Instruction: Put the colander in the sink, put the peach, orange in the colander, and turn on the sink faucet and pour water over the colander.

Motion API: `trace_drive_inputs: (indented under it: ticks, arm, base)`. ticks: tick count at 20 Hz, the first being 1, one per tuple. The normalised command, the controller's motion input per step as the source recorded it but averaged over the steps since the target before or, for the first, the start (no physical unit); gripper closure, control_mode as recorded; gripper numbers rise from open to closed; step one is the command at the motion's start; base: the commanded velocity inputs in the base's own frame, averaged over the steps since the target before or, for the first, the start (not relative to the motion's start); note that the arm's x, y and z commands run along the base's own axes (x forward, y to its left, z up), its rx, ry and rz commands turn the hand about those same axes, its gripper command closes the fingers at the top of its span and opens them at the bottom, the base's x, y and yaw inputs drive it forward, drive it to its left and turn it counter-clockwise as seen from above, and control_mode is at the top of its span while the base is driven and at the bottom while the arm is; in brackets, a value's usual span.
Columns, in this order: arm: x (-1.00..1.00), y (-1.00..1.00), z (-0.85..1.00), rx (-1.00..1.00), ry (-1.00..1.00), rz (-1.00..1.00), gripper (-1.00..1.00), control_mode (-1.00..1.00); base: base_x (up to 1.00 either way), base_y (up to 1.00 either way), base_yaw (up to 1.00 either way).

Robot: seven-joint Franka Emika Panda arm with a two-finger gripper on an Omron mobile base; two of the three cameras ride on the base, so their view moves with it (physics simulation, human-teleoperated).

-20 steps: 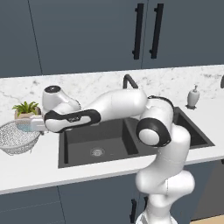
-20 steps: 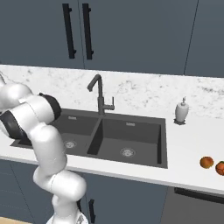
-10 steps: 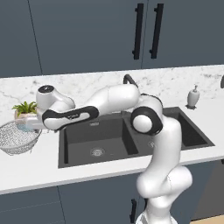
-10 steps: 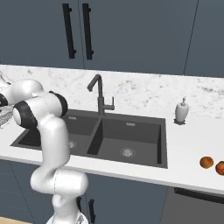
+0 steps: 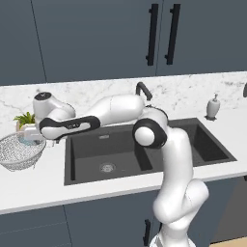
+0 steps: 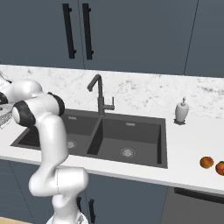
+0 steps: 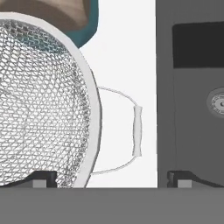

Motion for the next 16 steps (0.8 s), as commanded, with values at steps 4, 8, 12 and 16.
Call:
trace_drive_inputs:
  ticks: [4,8,12,16]
  arm:
    - [0.14,0.00,-0.36,0.00,0.00,0.00,-1.00,-1.00]
    - [0.14,0.00,-0.28,0.00,0.00,0.00,-1.00,-1.00]
    - [0.19,0.00,-0.15,0.00,0.00,0.00,-1.00,-1.00]
    - [0.26,0.00,-0.09,0.00,0.00,0.00,-1.00,-1.00]
  base:
    - [0.00,0.00,0.00]
    - [0.00,0.00,0.00]
    - [0.00,0.00,0.00]
    - [0.00,0.00,0.00]
